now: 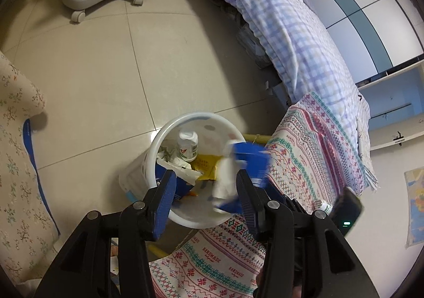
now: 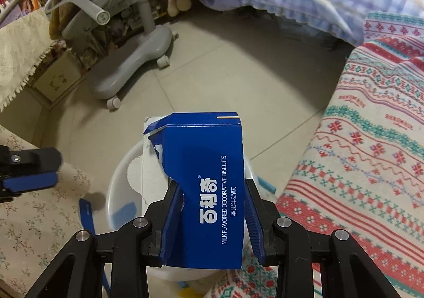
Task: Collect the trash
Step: 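Open left gripper over wastebasket while right gripper drops blue biscuit box into it, then grasp the yellow snack bag on the bedspread with the left gripper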
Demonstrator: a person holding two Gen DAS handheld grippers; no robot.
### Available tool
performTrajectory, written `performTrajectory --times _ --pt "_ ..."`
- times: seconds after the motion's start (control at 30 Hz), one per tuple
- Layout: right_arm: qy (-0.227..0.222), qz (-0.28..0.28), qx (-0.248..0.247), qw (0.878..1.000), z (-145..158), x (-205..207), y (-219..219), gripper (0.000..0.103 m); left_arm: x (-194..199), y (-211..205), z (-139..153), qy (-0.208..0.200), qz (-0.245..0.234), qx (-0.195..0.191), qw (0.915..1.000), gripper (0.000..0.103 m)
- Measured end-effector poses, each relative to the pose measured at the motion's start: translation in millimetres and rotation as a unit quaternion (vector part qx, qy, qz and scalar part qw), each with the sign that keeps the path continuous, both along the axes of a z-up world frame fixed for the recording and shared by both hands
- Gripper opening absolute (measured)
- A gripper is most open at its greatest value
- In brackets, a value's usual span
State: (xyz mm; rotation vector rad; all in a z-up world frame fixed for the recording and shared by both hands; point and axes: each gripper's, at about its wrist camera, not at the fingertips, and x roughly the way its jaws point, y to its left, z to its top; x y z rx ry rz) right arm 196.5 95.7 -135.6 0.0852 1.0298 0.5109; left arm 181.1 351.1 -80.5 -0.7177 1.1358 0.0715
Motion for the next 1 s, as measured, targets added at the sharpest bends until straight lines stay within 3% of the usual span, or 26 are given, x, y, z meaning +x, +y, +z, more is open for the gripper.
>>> performTrajectory --times 0.1,0.2,0.47,0.8,0.9,1.0 --pt "0.012 0.019 -0.008 1.000 -9.7 4.2 12.5 0.044 0.0 -1.5 1.0 -0.002 -0.003 0.002 1.0000 0.050" --pt "0.003 0.029 -0.053 0.998 -17.7 1.2 24.9 0.061 0.2 -4.4 2.1 -0.004 -0.008 0.006 0.9999 0.050" --pt "0.009 0.016 -0.039 0.999 -11.8 -6.2 -0.8 0.062 3.7 -20.5 5.1 -0.004 -0.026 0.010 0.9996 0.050" --pt "0.008 -0.020 -0.038 0.999 28.8 -32.5 -89.4 0.070 14.5 -108.0 27.7 -0.026 -0.104 0.064 0.9921 0.050" --pt "0.002 -0.042 -0.028 0.999 48.9 -39.8 -128.1 0.073 16.8 -146.4 38.9 -0.045 -0.137 0.082 0.9862 0.050" --pt "-0.004 -0.069 -0.014 0.998 68.7 -44.8 -167.0 0.074 16.8 -194.1 48.2 -0.064 -0.183 0.108 0.9751 0.050"
